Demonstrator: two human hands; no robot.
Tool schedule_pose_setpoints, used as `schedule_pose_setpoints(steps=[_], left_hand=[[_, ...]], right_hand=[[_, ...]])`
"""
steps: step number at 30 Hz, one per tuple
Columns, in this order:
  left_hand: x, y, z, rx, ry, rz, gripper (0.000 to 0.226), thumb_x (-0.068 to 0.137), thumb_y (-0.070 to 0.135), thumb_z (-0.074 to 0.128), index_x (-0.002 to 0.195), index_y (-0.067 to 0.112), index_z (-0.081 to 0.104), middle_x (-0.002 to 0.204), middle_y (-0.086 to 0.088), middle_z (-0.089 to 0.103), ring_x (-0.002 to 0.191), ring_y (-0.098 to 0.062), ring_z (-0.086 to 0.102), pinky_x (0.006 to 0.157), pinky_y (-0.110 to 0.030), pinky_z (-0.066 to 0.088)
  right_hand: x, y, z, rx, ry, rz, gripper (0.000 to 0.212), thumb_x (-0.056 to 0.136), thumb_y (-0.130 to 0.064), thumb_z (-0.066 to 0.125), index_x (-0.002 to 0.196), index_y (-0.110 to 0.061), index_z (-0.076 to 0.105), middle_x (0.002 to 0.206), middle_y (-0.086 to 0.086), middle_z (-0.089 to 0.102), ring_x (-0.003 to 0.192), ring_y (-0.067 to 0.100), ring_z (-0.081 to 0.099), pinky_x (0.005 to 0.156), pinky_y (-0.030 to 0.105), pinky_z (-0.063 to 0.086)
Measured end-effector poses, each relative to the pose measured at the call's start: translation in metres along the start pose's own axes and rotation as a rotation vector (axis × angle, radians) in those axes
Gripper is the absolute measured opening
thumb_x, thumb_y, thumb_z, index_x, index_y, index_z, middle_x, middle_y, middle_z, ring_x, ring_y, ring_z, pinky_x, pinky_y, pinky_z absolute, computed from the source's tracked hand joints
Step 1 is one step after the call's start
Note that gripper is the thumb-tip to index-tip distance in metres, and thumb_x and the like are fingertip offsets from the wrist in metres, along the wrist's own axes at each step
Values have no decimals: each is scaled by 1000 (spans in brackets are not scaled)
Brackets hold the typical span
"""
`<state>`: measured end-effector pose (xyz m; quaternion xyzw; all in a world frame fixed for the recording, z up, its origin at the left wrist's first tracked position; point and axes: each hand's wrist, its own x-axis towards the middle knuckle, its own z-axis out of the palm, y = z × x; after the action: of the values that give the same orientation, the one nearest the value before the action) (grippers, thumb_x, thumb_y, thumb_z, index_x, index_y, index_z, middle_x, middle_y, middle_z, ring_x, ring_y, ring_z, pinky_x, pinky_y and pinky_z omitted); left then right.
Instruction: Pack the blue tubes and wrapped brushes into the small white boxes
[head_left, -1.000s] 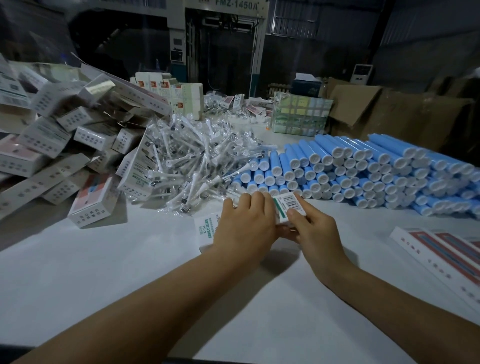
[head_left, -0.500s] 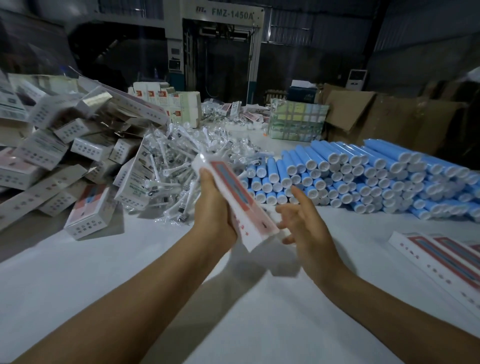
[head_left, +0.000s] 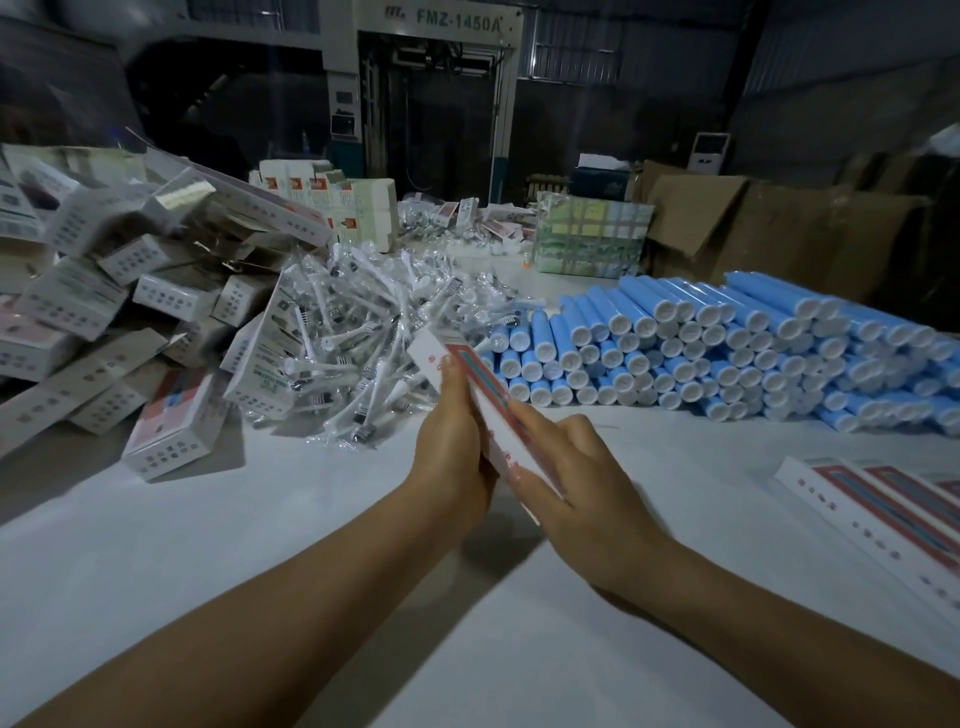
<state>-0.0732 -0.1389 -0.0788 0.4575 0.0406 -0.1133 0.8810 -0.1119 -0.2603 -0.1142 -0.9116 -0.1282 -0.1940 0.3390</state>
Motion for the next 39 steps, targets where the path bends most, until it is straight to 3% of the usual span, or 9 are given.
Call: schedule_pose_setpoints(steps=[5,11,15,18,20,23,28,33,39], left_hand=[[-2,-7,-7,287,-30,88,44,96,53,39,102,18,65,91,-8,71,85,-22,69,77,-36,54],[2,-9,-15,366,-66,63,21,92,30,54,97,13,65,84,-4,64,66,-18,57,63,-31,41],[10,-13,-16,421,-132,38,21,88,26,55,100,14,67,76,0,70,66,-18,58,65,-33,40],[14,-16,-14,445,-180,29,21,85,28,56,98,17,68,73,4,70,60,-14,61,64,-33,41],[14,-18,-14,445,-202,46,20,86,25,55,98,16,67,71,4,70,53,-11,63,64,-33,41],[11,-20,-14,441,-213,66,20,86,20,55,99,12,67,72,1,69,52,-10,62,63,-32,40],[8,-24,-11,502,-213,112,14,88,7,57,94,5,70,71,-6,67,55,-16,57,57,-29,38],[1,-28,-8,556,-197,143,18,89,1,56,80,4,71,63,-8,64,53,-14,53,49,-22,38],[-4,-19,-6,491,-87,182,27,80,-4,53,56,6,61,50,-10,49,43,-15,44,38,-21,32]], right_hand=[[3,0,-34,-149,11,-7,52,98,-48,33,147,-49,14,105,-12,36,97,3,46,67,11,41],[-47,17,-101,-627,46,24,60,89,-53,14,148,-46,9,92,-9,30,82,10,31,73,29,29],[-103,52,-139,-963,22,272,61,85,-51,14,141,-39,36,107,2,47,101,25,43,84,40,33],[-124,69,-159,-1068,52,423,47,88,-47,31,118,-29,62,101,4,53,94,27,51,74,37,37],[-129,78,-164,-1048,61,447,37,90,-43,46,118,-26,61,102,4,51,96,26,49,74,35,32],[-131,85,-165,-1056,46,503,41,93,-48,35,129,-33,47,113,-2,42,106,21,38,75,33,20],[-114,72,-171,-1063,-2,516,47,91,-61,30,129,-37,45,120,-7,43,116,17,39,91,33,29],[-50,29,-139,-661,259,85,26,89,-38,49,84,-22,68,79,-9,57,80,16,49,71,29,32],[31,5,-46,-387,77,-5,29,93,-26,49,64,-19,48,66,-3,51,69,20,49,60,34,39]])
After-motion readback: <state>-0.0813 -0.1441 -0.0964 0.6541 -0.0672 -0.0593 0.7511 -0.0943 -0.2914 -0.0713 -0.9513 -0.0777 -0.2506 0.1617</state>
